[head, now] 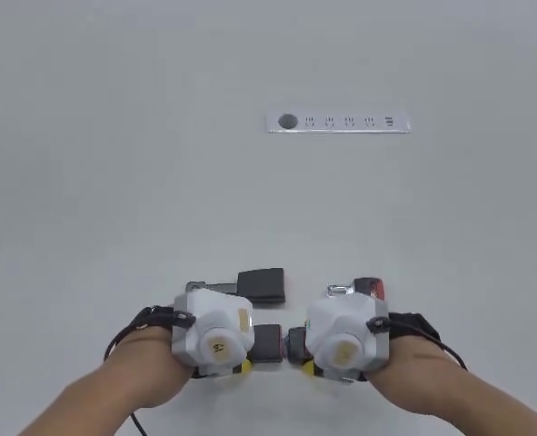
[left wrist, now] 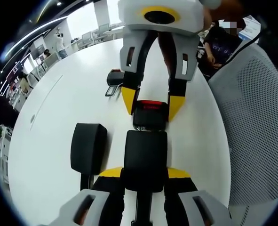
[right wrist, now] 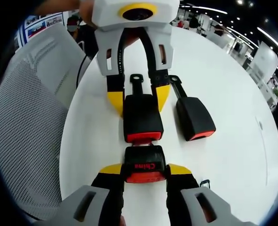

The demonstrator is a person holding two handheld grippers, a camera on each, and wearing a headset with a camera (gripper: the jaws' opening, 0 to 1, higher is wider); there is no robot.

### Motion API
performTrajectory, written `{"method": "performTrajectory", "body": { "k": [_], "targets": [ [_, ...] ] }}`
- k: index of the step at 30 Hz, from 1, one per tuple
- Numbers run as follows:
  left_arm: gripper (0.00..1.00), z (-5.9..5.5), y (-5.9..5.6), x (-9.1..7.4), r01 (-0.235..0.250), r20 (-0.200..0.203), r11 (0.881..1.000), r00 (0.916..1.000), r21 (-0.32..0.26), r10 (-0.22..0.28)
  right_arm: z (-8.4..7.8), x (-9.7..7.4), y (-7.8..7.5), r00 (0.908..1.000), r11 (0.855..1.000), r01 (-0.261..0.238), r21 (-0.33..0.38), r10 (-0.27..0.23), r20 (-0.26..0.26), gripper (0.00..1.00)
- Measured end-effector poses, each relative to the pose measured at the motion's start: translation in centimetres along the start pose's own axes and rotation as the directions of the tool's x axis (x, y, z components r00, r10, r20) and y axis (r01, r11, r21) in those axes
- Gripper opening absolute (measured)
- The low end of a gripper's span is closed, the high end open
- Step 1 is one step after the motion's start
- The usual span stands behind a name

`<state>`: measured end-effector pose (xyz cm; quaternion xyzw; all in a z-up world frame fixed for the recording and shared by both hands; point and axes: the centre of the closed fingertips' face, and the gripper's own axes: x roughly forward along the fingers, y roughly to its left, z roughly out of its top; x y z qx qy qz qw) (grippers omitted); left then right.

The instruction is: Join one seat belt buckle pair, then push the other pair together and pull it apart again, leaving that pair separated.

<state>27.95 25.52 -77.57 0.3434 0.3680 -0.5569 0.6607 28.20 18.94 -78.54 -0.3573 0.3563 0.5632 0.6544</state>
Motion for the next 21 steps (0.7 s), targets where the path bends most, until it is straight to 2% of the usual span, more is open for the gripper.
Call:
{"method": "performTrajectory", "body": {
  "k": [13, 18, 21],
  "targets": [
    [0.34, -0.02, 0.05, -0.05, -0.014, -0.014, 1.000, 0.9998, -0.011, 0.014, 0.20, -0.35, 0.14, 0.9999, 1.000, 0.012, 0.017, -0.012, 0.004, 0.32],
    [0.35, -0.03, -0.02, -0.21, -0.035, -0.050, 0.999, 0.9982, -0.022, 0.034, 0.37, -0.53, 0.39, 0.9999, 1.000, 0.006, 0.029, -0.007, 0.009, 0.33],
    [0.37, -0.03, -0.01, -0.40, -0.051, -0.056, 0.999, 0.9972, -0.017, 0.050, 0.47, -0.75, 0.73, 0.9999, 1.000, 0.008, 0.025, -0.008, 0.010, 0.33]
  ]
}}
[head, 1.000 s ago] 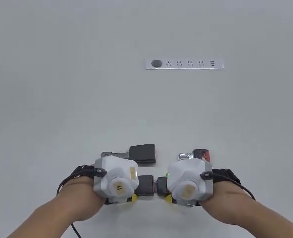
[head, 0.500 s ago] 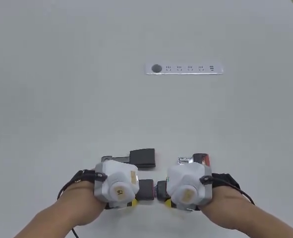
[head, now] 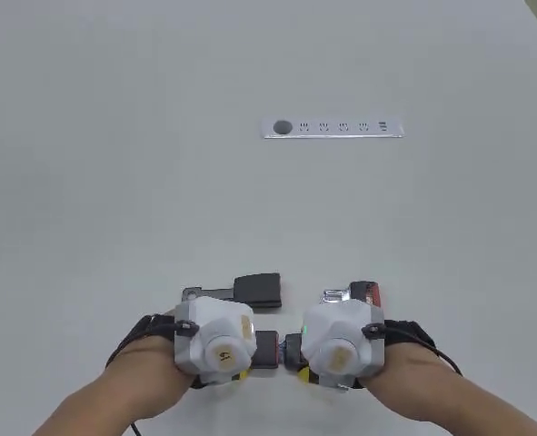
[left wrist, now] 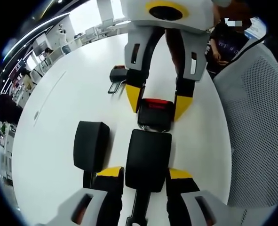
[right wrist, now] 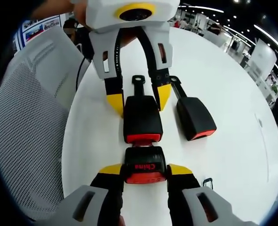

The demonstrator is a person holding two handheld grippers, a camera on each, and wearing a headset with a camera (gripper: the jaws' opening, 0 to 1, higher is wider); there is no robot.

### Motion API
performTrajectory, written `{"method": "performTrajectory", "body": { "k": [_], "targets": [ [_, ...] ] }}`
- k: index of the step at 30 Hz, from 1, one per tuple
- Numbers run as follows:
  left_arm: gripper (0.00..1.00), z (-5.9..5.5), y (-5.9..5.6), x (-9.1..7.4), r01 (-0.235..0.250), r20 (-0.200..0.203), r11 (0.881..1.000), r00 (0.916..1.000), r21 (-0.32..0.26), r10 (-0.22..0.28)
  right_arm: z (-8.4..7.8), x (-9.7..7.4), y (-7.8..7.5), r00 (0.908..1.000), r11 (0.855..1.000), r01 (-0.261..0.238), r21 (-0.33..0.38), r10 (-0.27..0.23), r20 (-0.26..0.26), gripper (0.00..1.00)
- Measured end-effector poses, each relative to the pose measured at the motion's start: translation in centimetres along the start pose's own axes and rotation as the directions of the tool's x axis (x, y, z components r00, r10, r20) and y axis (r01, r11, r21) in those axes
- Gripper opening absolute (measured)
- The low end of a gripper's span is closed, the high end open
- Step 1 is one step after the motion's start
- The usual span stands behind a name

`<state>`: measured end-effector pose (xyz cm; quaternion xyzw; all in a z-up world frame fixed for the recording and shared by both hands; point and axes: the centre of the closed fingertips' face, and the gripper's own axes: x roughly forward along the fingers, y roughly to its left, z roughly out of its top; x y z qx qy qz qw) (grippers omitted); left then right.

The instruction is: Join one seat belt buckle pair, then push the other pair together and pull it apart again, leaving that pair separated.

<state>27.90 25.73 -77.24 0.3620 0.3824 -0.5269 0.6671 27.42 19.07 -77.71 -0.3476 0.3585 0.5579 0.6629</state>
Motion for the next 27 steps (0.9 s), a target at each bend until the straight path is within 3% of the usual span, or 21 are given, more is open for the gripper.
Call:
{"method": "performTrajectory", "body": {
  "k": [3, 6, 12, 16, 18, 27],
  "targets": [
    [0.38, 0.4, -0.1, -0.5, 0.000, 0.026, 1.000, 0.9996, -0.026, 0.000, 0.3, -0.4, 0.2, 0.9999, 1.000, 0.003, 0.001, -0.003, 0.013, 0.33],
    [0.40, 1.3, -0.1, -1.9, -0.002, 0.053, 0.999, 0.9986, -0.041, 0.005, 0.6, -1.0, 0.3, 0.9996, 1.000, 0.011, 0.000, -0.011, 0.026, 0.34],
    [0.41, 1.9, 0.2, -2.4, -0.005, 0.092, 0.999, 0.9957, -0.050, 0.010, 1.4, -2.0, -0.8, 0.9966, 0.999, 0.036, 0.023, -0.038, 0.073, 0.35],
    [0.41, 3.0, 1.1, -3.1, -0.011, 0.140, 0.998, 0.9899, -0.069, 0.020, 1.7, -2.9, -1.5, 0.9949, 0.998, 0.056, 0.019, -0.057, 0.083, 0.35],
    [0.41, 3.5, 2.0, -3.4, -0.037, 0.159, 0.998, 0.9863, -0.043, 0.043, 1.4, -3.4, -2.0, 0.9945, 0.998, 0.064, 0.022, -0.066, 0.082, 0.35],
    [0.42, 3.4, 4.7, -2.9, -0.049, 0.150, 0.997, 0.9870, -0.056, 0.057, -1.0, -4.9, -5.1, 0.9929, 0.993, 0.104, 0.051, -0.107, 0.051, 0.33]
  ]
}}
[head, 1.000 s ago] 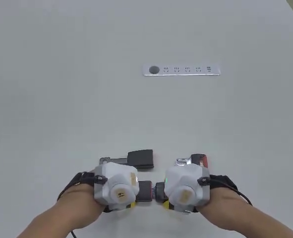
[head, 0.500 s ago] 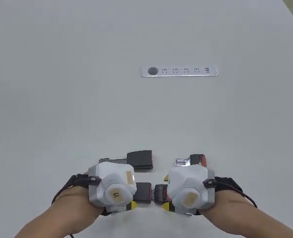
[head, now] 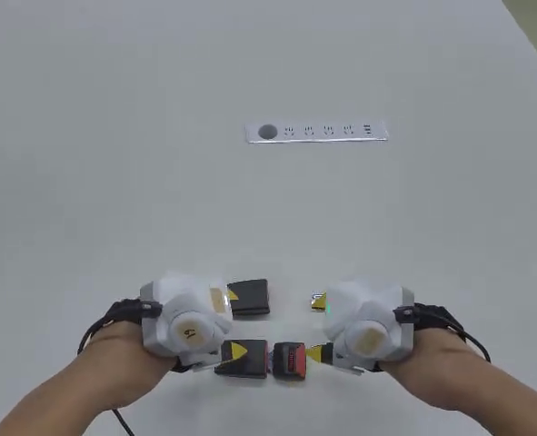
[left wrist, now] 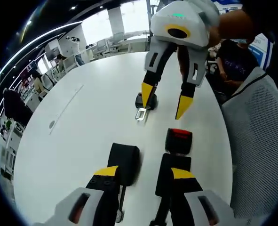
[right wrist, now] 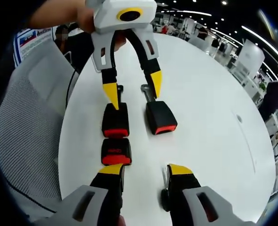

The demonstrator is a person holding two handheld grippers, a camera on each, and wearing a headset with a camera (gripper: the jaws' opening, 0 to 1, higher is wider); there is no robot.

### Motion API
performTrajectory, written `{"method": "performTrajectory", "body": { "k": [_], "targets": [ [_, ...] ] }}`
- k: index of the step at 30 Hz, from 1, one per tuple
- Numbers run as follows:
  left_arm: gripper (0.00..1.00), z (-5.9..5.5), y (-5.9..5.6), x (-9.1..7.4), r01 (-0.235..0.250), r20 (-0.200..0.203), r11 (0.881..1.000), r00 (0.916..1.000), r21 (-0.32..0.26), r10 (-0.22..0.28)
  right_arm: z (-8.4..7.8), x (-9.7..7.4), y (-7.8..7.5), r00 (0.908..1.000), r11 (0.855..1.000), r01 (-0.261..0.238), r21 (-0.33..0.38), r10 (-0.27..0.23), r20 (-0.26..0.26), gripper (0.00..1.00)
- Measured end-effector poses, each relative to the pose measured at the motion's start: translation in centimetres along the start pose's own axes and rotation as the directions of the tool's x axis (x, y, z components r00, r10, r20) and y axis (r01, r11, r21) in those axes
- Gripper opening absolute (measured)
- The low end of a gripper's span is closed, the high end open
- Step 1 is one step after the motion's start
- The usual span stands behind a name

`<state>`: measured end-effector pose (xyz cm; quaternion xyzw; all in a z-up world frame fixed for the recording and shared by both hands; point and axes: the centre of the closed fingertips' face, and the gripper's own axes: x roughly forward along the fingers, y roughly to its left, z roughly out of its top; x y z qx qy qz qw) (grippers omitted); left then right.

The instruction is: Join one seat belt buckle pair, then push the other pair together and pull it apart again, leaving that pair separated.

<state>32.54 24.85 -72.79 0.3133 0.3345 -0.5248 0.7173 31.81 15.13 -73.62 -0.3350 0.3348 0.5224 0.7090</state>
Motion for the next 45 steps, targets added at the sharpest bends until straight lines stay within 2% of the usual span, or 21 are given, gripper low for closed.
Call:
{"method": "performTrajectory", "body": {
  "k": [4, 10, 14, 17, 18, 19, 23, 36, 42, 45],
  "targets": [
    [0.43, -0.3, 1.2, 0.5, -0.005, -0.008, 1.000, 1.0000, -0.006, 0.005, -1.1, -0.2, -1.2, 0.9998, 1.000, 0.011, 0.007, -0.011, -0.015, 0.32],
    [0.44, 0.0, 2.3, 0.8, -0.008, -0.014, 1.000, 0.9999, -0.016, 0.007, -3.0, -0.5, -2.7, 0.9988, 1.000, 0.003, 0.007, -0.003, -0.050, 0.32],
    [0.44, -0.5, 3.1, 1.6, 0.000, -0.026, 1.000, 0.9997, -0.016, -0.001, -4.2, -0.6, -3.5, 0.9974, 1.000, 0.005, 0.008, -0.005, -0.072, 0.33],
    [0.44, -0.8, 3.2, 1.9, 0.011, -0.037, 1.000, 0.9992, -0.014, -0.011, -5.0, -0.7, -3.8, 0.9959, 1.000, -0.001, 0.006, 0.002, -0.090, 0.34],
    [0.44, -1.0, 3.2, 2.1, 0.015, -0.042, 1.000, 0.9990, -0.017, -0.016, -4.9, -0.6, -4.0, 0.9974, 1.000, -0.007, -0.016, 0.006, -0.072, 0.33],
    [0.44, -1.1, 3.2, 2.2, 0.018, -0.045, 1.000, 0.9988, -0.015, -0.019, -5.2, -0.7, -4.2, 0.9966, 1.000, -0.001, 0.007, 0.002, -0.083, 0.33],
    [0.44, -1.5, 3.0, 2.9, 0.047, -0.064, 0.999, 0.9968, 0.001, -0.047, -5.8, -0.4, -4.9, 0.9961, 1.000, -0.003, 0.014, 0.004, -0.088, 0.34],
    [0.41, -2.7, 3.6, 4.5, 0.078, -0.104, 0.997, 0.9917, 0.013, -0.076, -8.2, 0.5, -5.2, 0.9907, 0.999, -0.034, 0.034, 0.039, -0.131, 0.34],
    [0.39, -2.6, 3.7, 4.7, 0.092, -0.093, 0.996, 0.9916, 0.008, -0.091, -8.0, 0.8, -5.0, 0.9899, 0.996, -0.071, 0.051, 0.077, -0.120, 0.32],
    [0.37, -2.6, 3.6, 4.7, 0.105, -0.090, 0.994, 0.9906, 0.015, -0.104, -7.8, 0.9, -5.0, 0.9883, 0.996, -0.085, 0.036, 0.089, -0.123, 0.33]
  ]
}}
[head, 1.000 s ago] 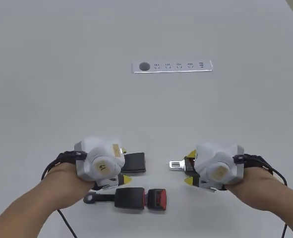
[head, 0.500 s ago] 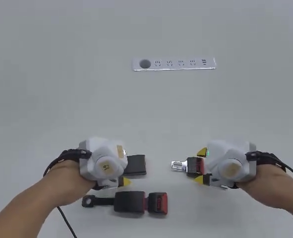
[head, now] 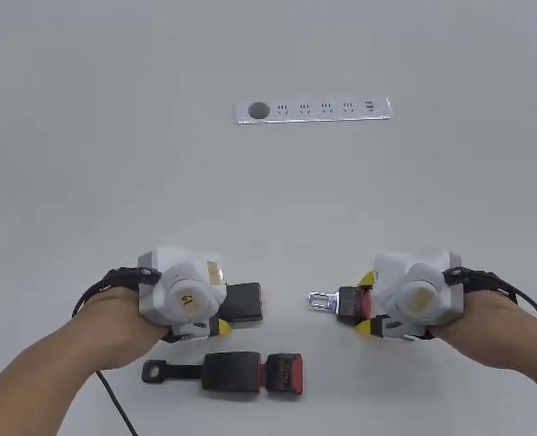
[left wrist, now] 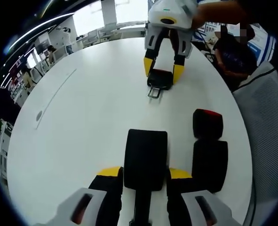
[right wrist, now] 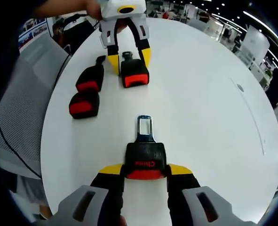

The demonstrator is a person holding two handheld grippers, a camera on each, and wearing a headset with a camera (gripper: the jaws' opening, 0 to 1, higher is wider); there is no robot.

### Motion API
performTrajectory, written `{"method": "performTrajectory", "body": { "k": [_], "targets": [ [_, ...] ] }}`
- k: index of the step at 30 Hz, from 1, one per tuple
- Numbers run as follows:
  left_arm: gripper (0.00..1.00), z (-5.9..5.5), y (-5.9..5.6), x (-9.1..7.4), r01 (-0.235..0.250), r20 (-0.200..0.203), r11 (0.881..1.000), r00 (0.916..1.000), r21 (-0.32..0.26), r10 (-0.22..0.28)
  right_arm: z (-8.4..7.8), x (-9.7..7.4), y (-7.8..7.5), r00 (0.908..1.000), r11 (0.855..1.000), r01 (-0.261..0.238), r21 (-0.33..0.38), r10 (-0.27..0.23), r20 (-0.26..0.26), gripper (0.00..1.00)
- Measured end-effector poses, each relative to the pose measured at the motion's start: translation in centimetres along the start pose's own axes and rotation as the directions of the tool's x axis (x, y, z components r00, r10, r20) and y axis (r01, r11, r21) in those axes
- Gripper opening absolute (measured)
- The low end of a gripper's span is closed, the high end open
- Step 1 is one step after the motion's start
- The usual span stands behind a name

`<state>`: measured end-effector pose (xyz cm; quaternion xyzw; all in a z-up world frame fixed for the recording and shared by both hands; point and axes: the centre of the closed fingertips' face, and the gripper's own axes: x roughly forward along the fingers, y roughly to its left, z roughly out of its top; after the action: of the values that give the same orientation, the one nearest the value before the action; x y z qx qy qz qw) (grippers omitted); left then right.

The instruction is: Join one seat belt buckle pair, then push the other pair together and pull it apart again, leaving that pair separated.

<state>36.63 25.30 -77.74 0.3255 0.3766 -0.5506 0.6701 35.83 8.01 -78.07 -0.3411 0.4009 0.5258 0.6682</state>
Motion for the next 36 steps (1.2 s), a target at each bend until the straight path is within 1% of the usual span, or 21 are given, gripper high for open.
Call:
{"method": "performTrajectory", "body": {
  "k": [6, 10, 11, 14, 19, 24, 28, 31, 36],
  "targets": [
    [0.35, 0.2, -0.1, 0.0, 0.009, 0.000, 1.000, 1.0000, 0.014, -0.009, 0.2, 0.1, 0.2, 0.9992, 0.999, -0.038, -0.035, 0.037, -0.012, 0.33],
    [0.34, 0.2, -0.1, 0.1, 0.013, -0.004, 0.999, 0.9999, 0.038, -0.013, 0.3, 0.2, 0.3, 0.9978, 0.995, -0.064, -0.083, 0.062, -0.025, 0.32],
    [0.34, 0.2, -0.1, 0.1, 0.014, -0.005, 0.999, 0.9999, 0.040, -0.014, 0.4, 0.2, 0.4, 0.9968, 0.991, -0.077, -0.111, 0.074, -0.031, 0.32],
    [0.34, 0.0, 0.0, 0.2, 0.015, -0.008, 0.999, 0.9999, 0.031, -0.015, 0.4, 0.3, 0.3, 0.9957, 0.987, -0.088, -0.134, 0.084, -0.041, 0.32],
    [0.34, 0.1, 0.0, 0.2, 0.016, -0.019, 0.999, 0.9997, 0.036, -0.015, 0.6, 0.3, 0.5, 0.9951, 0.986, -0.093, -0.140, 0.087, -0.047, 0.32],
    [0.34, 0.1, 0.0, 0.3, 0.019, -0.023, 0.999, 0.9996, 0.035, -0.018, 1.2, 0.3, 0.8, 0.9959, 0.985, -0.086, -0.147, 0.081, -0.042, 0.32],
    [0.34, 0.1, 0.0, 0.2, 0.018, -0.023, 0.999, 0.9996, 0.034, -0.018, 2.0, 1.0, 0.7, 0.9963, 0.989, -0.085, -0.124, 0.084, -0.018, 0.32],
    [0.34, 0.1, 0.0, 0.2, 0.017, -0.021, 0.999, 0.9996, 0.030, -0.017, 3.1, 1.4, 1.2, 0.9964, 0.988, -0.085, -0.126, 0.085, -0.004, 0.32],
    [0.34, 0.1, 0.0, 0.1, 0.018, -0.020, 0.999, 0.9996, 0.028, -0.018, 4.3, 1.8, 1.4, 0.9962, 0.990, -0.082, -0.118, 0.085, 0.022, 0.32]
  ]
}}
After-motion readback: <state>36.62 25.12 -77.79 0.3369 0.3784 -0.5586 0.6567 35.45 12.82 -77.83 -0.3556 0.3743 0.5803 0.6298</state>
